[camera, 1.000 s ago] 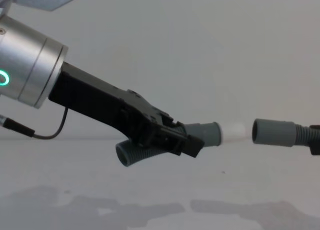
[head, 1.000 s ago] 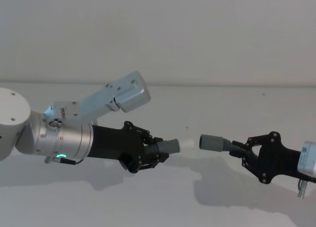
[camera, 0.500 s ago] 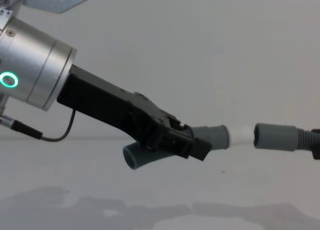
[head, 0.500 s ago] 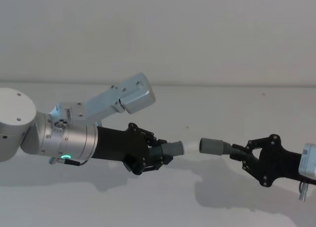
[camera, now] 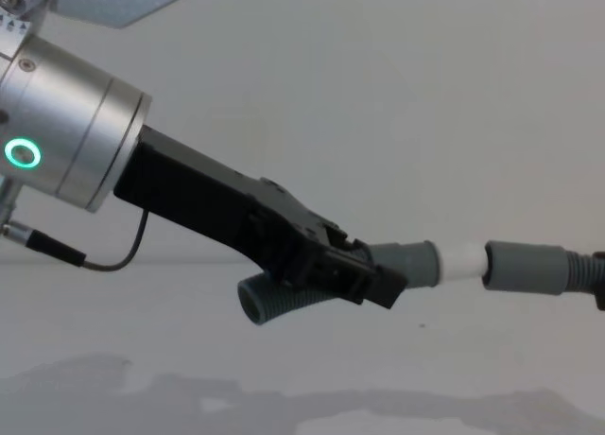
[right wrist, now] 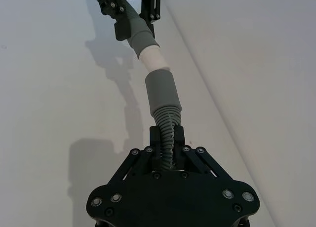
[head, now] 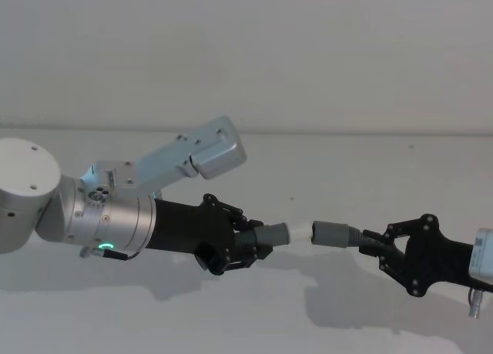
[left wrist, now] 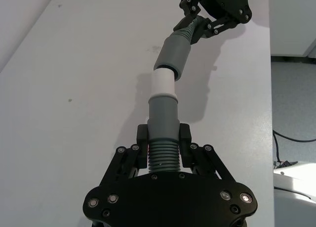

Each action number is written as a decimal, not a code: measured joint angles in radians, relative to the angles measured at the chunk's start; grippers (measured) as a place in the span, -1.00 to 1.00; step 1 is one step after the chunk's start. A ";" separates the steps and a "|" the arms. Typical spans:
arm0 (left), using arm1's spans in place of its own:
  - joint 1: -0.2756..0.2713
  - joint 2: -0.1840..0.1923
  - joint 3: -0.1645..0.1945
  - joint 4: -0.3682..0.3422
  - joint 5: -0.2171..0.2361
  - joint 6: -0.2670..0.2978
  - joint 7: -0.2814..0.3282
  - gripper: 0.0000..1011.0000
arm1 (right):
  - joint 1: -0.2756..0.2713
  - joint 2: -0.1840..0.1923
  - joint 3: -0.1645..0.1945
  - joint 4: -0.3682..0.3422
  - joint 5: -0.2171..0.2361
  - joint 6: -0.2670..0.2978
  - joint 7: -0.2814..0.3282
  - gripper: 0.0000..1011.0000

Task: Use both hands to pick up one end of the pipe from the table, align the ends, and insert them.

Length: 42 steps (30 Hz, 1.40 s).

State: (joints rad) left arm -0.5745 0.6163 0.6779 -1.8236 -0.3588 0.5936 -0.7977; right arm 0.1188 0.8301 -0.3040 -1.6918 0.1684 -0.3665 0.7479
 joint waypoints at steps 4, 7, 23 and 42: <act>-0.004 -0.001 0.005 0.002 -0.003 0.000 0.000 -0.32 | -0.001 0.004 -0.001 -0.001 0.007 -0.001 0.000 -0.75; -0.006 -0.001 0.008 0.003 -0.005 0.000 0.000 -0.32 | -0.001 0.006 -0.002 -0.002 0.013 -0.001 0.000 -0.75; -0.018 -0.007 0.026 0.021 -0.018 -0.008 0.002 -0.32 | 0.000 0.020 -0.012 -0.004 0.041 -0.008 0.001 -0.75; -0.028 -0.003 0.039 0.034 -0.038 -0.025 -0.002 -0.32 | 0.012 0.027 -0.036 0.001 0.046 -0.009 0.004 -0.75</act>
State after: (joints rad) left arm -0.6026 0.6132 0.7170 -1.7900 -0.3972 0.5687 -0.7996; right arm 0.1311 0.8569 -0.3399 -1.6910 0.2146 -0.3750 0.7520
